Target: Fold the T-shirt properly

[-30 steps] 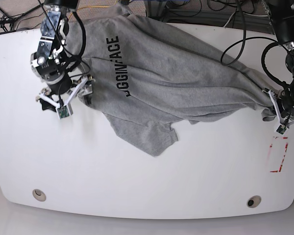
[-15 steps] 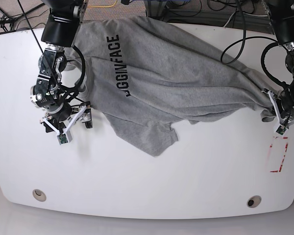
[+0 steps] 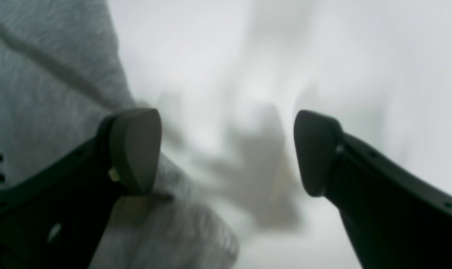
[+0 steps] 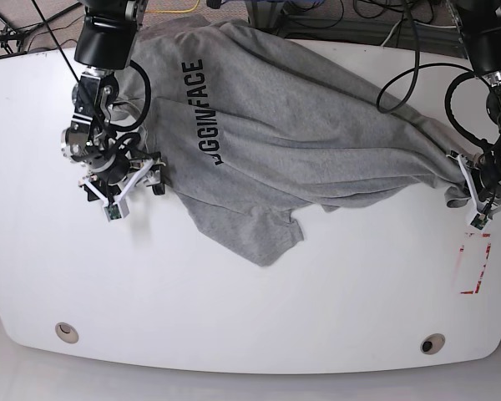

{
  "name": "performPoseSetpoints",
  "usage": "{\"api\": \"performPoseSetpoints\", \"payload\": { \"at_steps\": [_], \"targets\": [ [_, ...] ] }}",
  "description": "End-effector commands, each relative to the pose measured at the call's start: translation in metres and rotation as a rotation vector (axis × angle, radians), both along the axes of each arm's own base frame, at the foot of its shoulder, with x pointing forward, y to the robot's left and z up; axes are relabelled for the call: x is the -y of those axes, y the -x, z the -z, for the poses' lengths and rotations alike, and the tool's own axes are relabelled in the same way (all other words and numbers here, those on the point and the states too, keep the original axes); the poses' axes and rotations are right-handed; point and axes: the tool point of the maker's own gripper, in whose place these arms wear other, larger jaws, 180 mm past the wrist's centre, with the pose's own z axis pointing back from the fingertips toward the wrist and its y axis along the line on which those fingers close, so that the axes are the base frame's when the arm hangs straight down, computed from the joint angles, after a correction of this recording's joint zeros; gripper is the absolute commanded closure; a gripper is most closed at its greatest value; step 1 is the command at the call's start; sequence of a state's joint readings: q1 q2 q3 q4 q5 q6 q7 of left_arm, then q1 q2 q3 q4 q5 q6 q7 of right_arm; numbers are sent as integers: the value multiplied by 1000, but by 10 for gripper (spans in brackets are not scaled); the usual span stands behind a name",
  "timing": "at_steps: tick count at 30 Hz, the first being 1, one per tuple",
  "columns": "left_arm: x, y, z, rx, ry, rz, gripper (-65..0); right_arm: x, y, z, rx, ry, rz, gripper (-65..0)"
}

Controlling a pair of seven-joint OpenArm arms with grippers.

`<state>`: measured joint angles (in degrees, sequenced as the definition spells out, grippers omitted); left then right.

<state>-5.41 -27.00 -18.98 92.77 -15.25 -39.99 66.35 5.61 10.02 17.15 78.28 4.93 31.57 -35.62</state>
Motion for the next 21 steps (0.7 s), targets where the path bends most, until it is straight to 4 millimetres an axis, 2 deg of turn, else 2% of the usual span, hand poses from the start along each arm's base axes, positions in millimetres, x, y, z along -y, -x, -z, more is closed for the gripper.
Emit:
{"api": "performPoseSetpoints", "payload": {
  "at_steps": [1, 4, 12, 17, 21],
  "targets": [
    [-6, -8, -16, 46, -16, 3, 0, -2, 3, -20, 71, 12, -16, -531],
    [-6, -8, -16, 46, -16, 3, 0, -11, 16, -17, 67, 7, -24, -531],
    [-4, -8, -15, 45, -14, 8, 0, -15, 43, 0, 17, 3, -27, -531],
    [-3, -9, -15, 47, -12, 8, 0, -27, 51, 3, 10, -22, -27, -531],
    [-3, -9, -15, 47, -12, 8, 0, -33, 51, -5, 31, -24, -33, -531]
  ]
}}
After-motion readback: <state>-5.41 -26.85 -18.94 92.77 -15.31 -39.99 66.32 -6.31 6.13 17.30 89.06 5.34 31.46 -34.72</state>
